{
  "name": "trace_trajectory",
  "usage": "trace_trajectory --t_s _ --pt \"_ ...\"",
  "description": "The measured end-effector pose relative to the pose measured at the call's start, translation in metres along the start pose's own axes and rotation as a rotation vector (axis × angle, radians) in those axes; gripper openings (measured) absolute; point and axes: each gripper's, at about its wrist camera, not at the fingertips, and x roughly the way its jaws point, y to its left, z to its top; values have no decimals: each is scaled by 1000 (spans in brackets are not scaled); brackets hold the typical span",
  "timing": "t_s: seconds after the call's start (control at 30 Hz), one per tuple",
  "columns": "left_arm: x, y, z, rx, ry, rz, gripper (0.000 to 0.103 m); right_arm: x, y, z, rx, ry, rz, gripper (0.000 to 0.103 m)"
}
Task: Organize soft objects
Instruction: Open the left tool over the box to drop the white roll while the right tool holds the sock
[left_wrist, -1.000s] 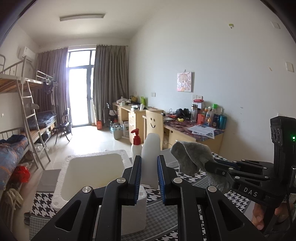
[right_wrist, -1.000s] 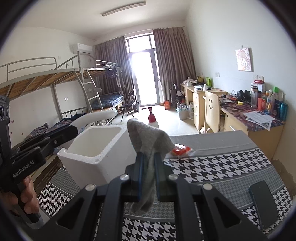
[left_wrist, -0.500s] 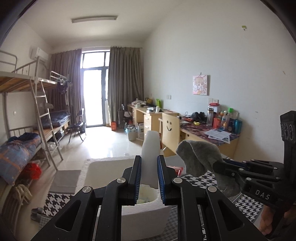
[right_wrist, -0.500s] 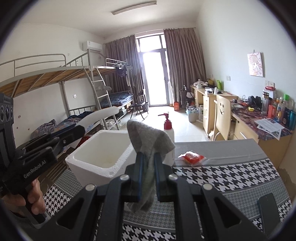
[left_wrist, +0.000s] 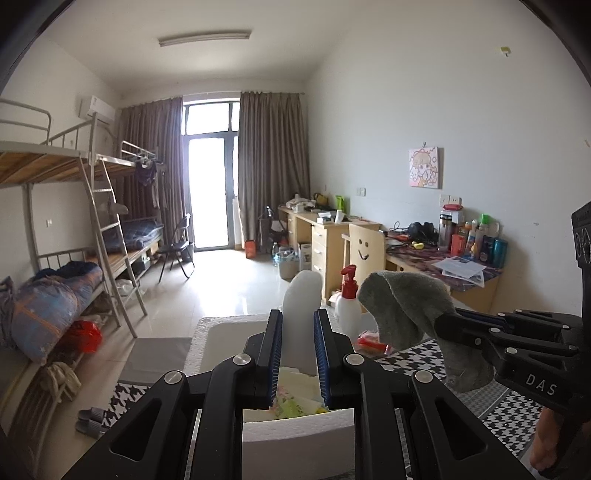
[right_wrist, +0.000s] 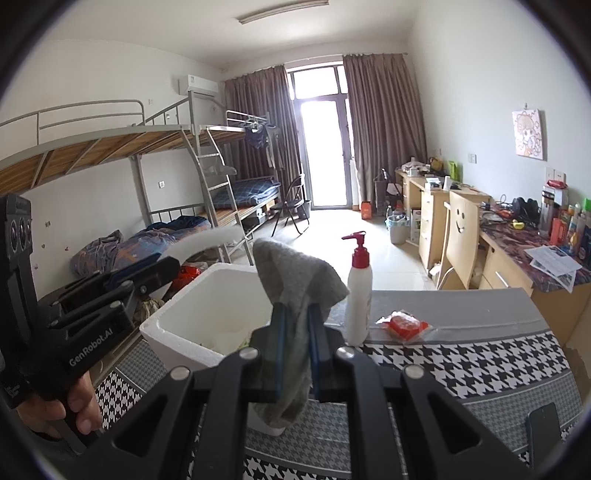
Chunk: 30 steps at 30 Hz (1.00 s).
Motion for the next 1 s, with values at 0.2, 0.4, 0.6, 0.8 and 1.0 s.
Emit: trace_trajectory --t_s 0.2,0.4,0.6,0.8,1.0 --pt "13 8 -3 -15 30 26 18 10 6 4 -20 12 9 14" --pt "24 14 -6 -29 63 33 18 19 12 9 -34 23 20 14" --pt "33 15 -8 -31 81 37 19 25 12 9 -41 32 31 14" --pt "42 20 -12 -34 124 27 39 30 13 10 -39 39 26 14" --pt "31 35 -13 -72 96 65 89 34 19 12 -49 47 24 14"
